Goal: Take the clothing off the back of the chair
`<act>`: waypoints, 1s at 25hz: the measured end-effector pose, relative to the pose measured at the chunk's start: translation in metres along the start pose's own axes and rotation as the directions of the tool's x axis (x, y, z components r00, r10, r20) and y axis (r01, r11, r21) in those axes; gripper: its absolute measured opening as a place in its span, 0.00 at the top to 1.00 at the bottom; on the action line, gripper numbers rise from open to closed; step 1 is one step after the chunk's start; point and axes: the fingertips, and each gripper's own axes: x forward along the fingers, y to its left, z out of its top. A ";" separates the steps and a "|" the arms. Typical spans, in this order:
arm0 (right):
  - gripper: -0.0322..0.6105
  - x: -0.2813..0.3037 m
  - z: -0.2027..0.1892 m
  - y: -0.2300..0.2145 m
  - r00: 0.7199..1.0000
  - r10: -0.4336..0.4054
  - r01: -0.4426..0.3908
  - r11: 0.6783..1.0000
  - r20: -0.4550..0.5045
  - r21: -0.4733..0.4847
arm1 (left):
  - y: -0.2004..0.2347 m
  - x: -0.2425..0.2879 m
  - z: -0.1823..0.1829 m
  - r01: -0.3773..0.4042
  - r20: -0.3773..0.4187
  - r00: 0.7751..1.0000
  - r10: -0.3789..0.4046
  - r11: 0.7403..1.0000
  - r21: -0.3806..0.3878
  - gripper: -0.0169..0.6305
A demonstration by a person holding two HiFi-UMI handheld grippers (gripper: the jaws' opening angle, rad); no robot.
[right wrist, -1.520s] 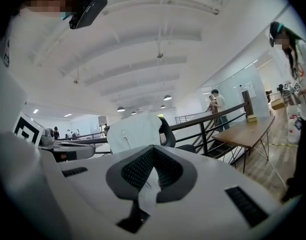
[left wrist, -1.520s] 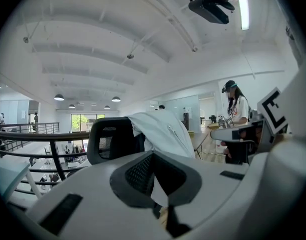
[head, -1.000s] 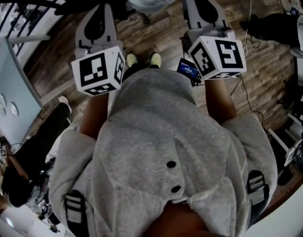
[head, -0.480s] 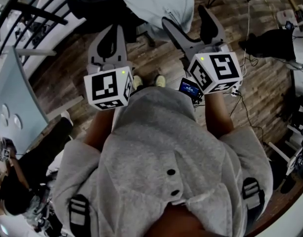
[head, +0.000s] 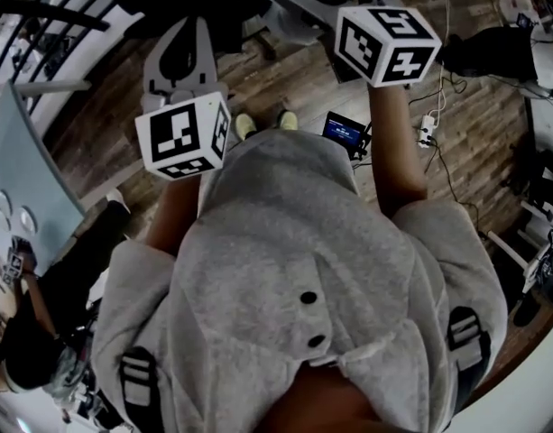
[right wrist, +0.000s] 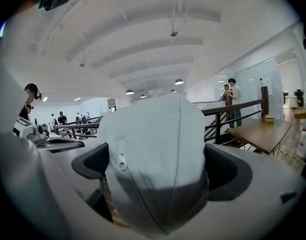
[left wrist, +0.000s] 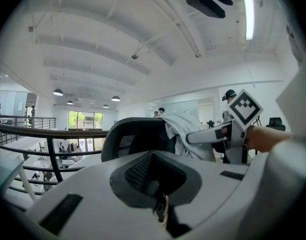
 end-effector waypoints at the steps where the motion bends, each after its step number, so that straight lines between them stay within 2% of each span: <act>1: 0.04 0.003 0.000 -0.002 1.000 0.004 -0.004 1.000 -0.008 -0.004 | -0.001 0.000 -0.001 -0.005 -0.003 1.000 0.004 1.000 -0.003 0.96; 9: 0.05 0.021 0.000 -0.002 0.999 0.011 -0.014 0.998 -0.050 -0.061 | 0.004 -0.003 -0.001 -0.014 -0.015 1.000 0.013 1.000 -0.010 0.96; 10: 0.15 0.020 0.000 -0.002 0.999 0.022 -0.025 0.998 -0.049 -0.061 | 0.003 -0.002 0.000 -0.014 -0.014 1.000 0.014 1.000 -0.009 0.96; 12: 0.41 0.015 0.002 0.000 0.998 0.043 -0.046 0.997 -0.045 -0.059 | 0.002 -0.001 0.002 -0.015 -0.008 1.000 0.015 1.000 -0.007 0.96; 14: 0.54 0.009 0.003 0.002 0.998 0.045 -0.048 0.997 -0.044 -0.065 | 0.001 -0.002 0.005 -0.019 -0.005 1.000 0.019 1.000 -0.006 0.96; 18: 0.68 -0.002 0.009 0.002 0.999 0.017 -0.020 0.997 -0.036 -0.075 | 0.001 -0.005 0.008 -0.024 -0.005 1.000 0.024 1.000 -0.004 0.96; 25: 0.74 -0.017 0.024 -0.013 0.996 -0.069 0.070 0.998 0.060 -0.008 | 0.002 -0.007 0.008 -0.012 0.000 1.000 0.012 1.000 -0.001 0.96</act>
